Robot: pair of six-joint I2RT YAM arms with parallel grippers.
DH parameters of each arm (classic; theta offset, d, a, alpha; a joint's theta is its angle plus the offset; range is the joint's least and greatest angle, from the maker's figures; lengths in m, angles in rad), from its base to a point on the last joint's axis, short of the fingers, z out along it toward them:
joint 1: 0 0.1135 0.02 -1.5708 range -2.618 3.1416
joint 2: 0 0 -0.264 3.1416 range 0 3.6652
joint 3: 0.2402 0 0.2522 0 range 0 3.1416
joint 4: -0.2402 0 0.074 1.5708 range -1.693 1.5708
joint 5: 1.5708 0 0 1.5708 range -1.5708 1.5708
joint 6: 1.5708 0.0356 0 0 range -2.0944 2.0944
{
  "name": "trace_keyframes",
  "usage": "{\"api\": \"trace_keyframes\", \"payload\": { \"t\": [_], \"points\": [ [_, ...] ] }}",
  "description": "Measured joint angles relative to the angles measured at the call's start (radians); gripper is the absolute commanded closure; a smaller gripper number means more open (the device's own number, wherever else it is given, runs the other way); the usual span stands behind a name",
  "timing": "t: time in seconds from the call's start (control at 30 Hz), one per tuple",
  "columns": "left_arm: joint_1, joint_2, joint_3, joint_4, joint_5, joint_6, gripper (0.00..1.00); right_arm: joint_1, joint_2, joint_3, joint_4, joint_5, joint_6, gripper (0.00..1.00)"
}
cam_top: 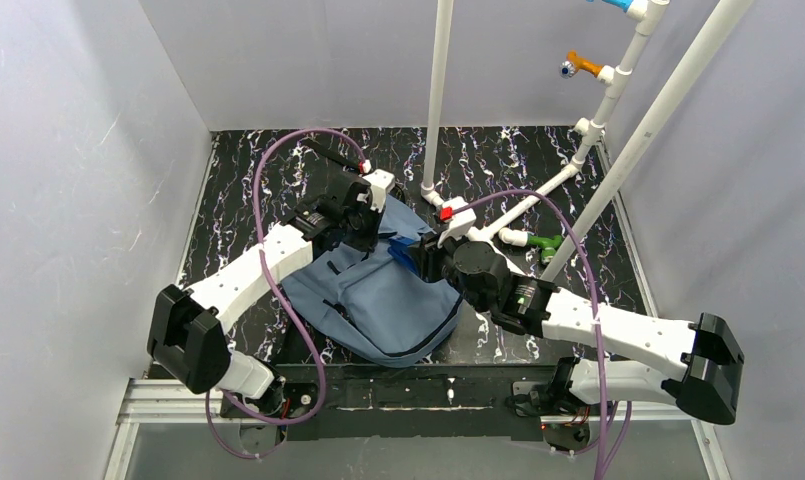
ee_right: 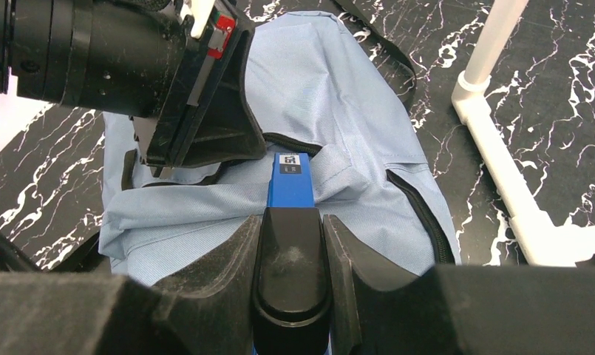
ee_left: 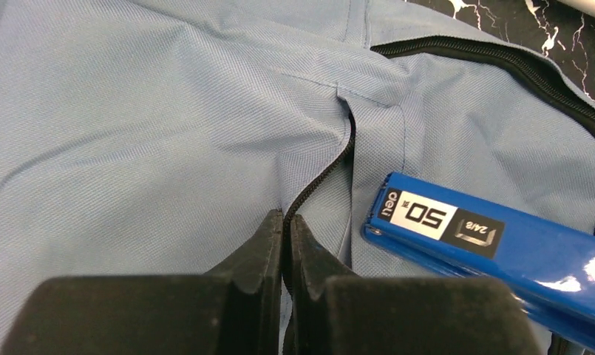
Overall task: Pack the student bag
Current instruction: Place the stationery in the student bag.
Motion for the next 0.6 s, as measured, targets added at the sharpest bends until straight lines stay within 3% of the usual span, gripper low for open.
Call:
{"api": "trace_keyframes", "payload": {
  "t": [0.3,0.53,0.6],
  "points": [
    [-0.002,-0.107,0.04,-0.024,0.025,-0.019,1.0,0.002,0.045,-0.009,0.139,-0.056,-0.038,0.99],
    [0.003,-0.132,0.041,-0.046,0.051,-0.058,1.0,0.008,0.198,-0.086,0.46,-0.027,-0.074,0.99],
    [0.003,-0.132,0.041,-0.045,0.049,-0.06,1.0,0.01,0.261,-0.092,0.544,-0.013,-0.075,0.93]
  ]
}}
